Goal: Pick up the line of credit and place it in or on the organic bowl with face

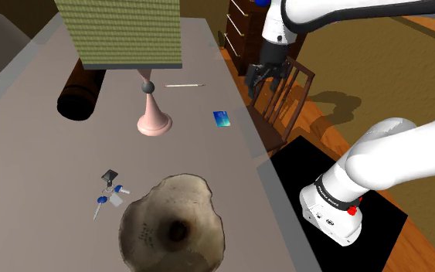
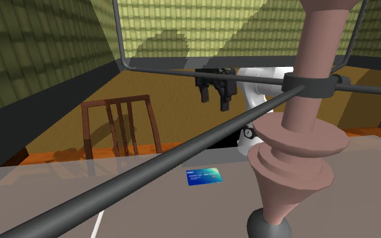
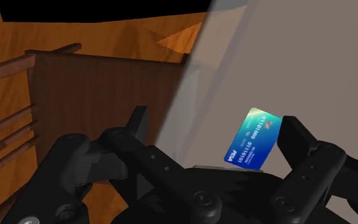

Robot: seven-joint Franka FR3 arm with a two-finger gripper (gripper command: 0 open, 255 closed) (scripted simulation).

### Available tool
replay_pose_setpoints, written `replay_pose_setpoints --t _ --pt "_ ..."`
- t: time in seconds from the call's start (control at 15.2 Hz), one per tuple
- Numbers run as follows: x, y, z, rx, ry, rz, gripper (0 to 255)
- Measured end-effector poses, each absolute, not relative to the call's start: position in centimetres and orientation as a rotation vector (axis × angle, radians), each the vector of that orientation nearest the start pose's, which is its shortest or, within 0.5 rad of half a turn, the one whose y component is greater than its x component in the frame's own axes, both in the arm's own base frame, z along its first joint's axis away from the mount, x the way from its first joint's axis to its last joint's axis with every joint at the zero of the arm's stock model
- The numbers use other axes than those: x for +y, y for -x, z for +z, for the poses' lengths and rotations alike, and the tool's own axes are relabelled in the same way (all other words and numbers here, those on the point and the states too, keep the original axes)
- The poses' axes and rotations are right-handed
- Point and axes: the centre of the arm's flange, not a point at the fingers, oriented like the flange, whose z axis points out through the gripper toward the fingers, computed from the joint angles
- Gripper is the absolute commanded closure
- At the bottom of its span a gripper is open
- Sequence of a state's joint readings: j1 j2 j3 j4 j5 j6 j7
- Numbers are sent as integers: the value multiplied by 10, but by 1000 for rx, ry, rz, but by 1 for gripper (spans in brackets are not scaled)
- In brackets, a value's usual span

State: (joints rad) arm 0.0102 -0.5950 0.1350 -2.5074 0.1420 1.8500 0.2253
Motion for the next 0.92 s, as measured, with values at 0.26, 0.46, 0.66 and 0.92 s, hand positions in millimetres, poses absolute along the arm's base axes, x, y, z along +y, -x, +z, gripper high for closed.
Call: replay_pose_setpoints --t 0.26,0.46,0.66,0.92 --pt "99 -377 439 422 3056 150 0" --pt "119 -395 411 563 3029 175 0" --pt "140 -416 383 698 2995 199 0" --pt "146 -421 360 741 2982 207 0"
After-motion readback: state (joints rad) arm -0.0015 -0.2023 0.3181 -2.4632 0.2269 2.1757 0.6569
